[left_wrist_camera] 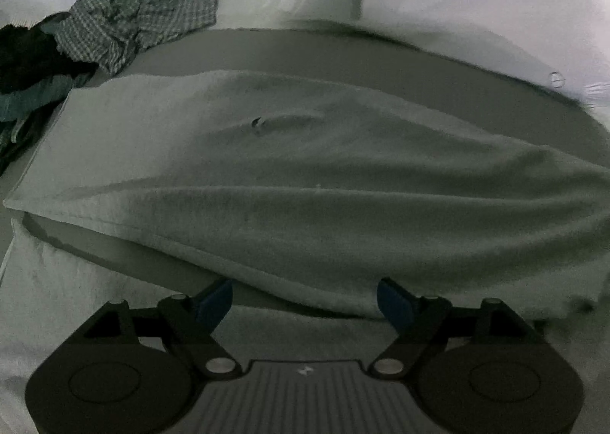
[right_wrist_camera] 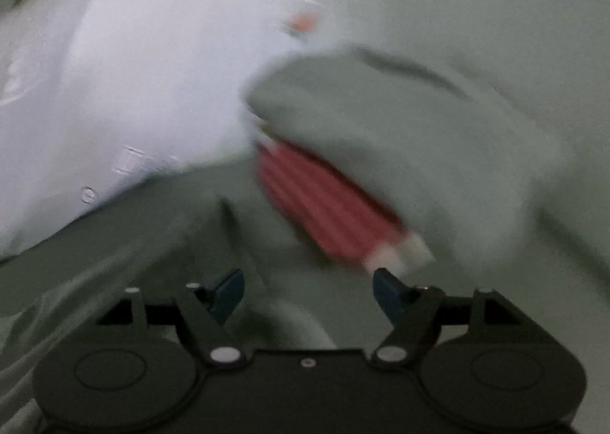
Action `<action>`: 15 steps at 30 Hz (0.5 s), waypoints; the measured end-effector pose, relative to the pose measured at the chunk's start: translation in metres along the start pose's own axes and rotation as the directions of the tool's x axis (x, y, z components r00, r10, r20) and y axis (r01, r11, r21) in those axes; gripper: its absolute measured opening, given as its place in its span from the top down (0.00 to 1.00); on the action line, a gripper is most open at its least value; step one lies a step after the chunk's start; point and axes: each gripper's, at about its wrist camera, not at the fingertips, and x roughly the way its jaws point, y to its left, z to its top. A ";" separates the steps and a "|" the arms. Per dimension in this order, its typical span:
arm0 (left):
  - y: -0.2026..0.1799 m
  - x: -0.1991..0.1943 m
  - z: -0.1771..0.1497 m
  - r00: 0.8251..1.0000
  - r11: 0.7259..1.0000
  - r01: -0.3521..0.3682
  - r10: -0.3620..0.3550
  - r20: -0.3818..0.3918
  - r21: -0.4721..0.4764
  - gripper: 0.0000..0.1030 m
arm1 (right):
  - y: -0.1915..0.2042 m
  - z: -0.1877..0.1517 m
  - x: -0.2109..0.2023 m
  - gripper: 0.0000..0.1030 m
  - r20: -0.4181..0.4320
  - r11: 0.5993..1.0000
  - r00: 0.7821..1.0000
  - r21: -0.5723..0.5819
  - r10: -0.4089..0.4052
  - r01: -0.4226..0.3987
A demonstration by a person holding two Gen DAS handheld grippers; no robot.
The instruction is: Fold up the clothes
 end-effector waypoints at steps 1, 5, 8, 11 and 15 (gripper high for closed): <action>-0.001 -0.005 -0.003 1.000 1.000 0.011 -0.011 0.008 0.001 0.19 | -0.017 -0.012 -0.007 0.26 -0.036 0.998 0.999 0.068 -0.013 0.016; -0.002 -0.024 -0.018 0.998 0.999 0.051 -0.051 0.027 0.005 0.19 | -0.075 -0.045 -0.019 0.27 -0.121 0.909 0.990 0.416 0.067 -0.011; -0.001 -0.037 -0.028 0.997 0.998 0.065 -0.066 0.041 0.022 0.19 | -0.101 -0.056 -0.008 0.27 -0.076 0.760 0.966 0.634 0.248 -0.146; 0.004 -0.053 -0.037 0.995 0.998 0.067 -0.068 0.067 0.012 0.19 | -0.104 -0.057 0.009 0.30 -0.064 0.665 0.932 0.718 0.358 -0.207; 0.019 -0.067 -0.048 0.995 0.996 0.065 -0.061 0.080 -0.055 0.19 | -0.090 -0.045 0.032 0.30 -0.066 0.667 0.921 0.709 0.385 -0.228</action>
